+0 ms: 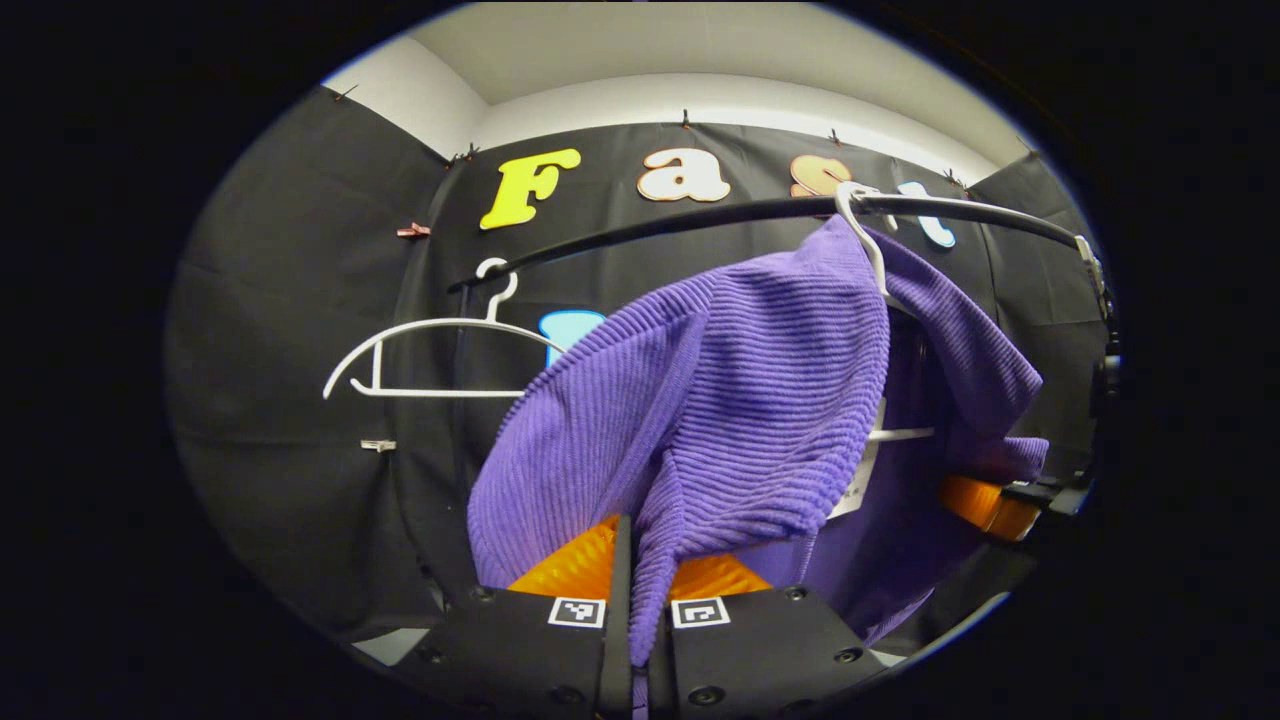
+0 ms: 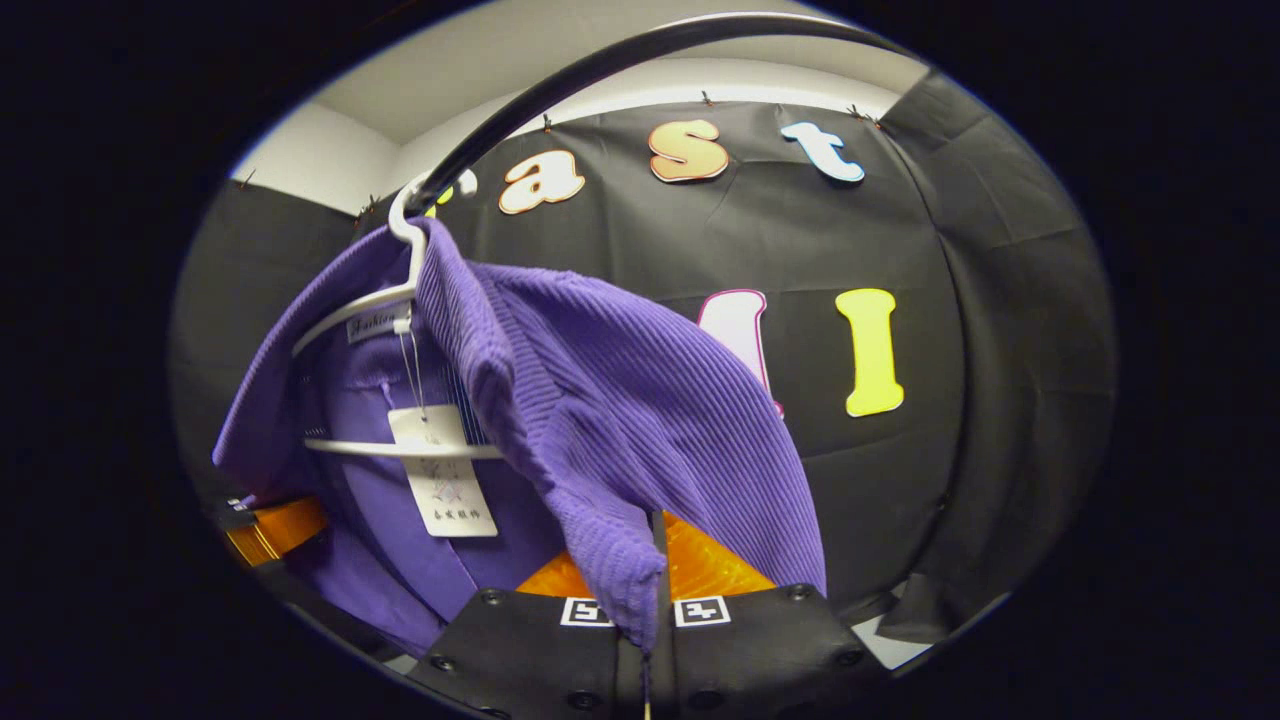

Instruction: Grasp the clothes on the hanger with both hands and then place them into the laundry hamper below.

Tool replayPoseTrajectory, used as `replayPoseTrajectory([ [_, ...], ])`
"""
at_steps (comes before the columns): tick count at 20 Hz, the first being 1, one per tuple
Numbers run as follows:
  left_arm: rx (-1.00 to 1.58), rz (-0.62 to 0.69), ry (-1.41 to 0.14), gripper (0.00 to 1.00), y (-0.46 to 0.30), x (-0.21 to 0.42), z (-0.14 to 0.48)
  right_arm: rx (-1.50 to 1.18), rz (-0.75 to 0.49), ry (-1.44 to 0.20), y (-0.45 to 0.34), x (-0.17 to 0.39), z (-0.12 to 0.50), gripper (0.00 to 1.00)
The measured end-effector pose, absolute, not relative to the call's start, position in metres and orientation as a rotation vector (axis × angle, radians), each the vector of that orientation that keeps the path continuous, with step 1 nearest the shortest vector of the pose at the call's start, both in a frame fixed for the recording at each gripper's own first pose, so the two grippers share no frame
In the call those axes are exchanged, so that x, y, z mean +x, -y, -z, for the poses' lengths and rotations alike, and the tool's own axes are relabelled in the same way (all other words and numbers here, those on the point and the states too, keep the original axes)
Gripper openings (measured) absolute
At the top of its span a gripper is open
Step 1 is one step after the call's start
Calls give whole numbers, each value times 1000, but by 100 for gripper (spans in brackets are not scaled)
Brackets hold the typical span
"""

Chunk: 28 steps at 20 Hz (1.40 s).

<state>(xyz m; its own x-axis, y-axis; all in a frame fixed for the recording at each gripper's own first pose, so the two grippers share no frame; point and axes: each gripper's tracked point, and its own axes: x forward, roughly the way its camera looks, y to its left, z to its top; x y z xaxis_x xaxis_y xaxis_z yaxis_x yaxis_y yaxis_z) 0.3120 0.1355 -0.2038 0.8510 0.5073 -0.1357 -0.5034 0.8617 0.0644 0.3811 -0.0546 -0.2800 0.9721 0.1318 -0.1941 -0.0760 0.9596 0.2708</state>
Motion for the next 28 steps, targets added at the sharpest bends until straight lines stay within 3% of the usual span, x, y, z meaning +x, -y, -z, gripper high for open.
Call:
replayPoseTrajectory([
  [10, 171, -673, -75, 10, -171, 294, 157, 530, -110, -124, 93, 408, 249, 10],
  [18, 316, -821, 60, 8, -206, 270, 86, 674, -181, -102, 97, 431, 236, 10],
  [24, 286, -742, -21, 10, -241, 310, 103, 722, -206, -82, 100, 434, 227, 10],
  [28, -25, -591, -113, 10, -265, 343, 140, 726, -221, -80, 98, 444, 228, 10],
])
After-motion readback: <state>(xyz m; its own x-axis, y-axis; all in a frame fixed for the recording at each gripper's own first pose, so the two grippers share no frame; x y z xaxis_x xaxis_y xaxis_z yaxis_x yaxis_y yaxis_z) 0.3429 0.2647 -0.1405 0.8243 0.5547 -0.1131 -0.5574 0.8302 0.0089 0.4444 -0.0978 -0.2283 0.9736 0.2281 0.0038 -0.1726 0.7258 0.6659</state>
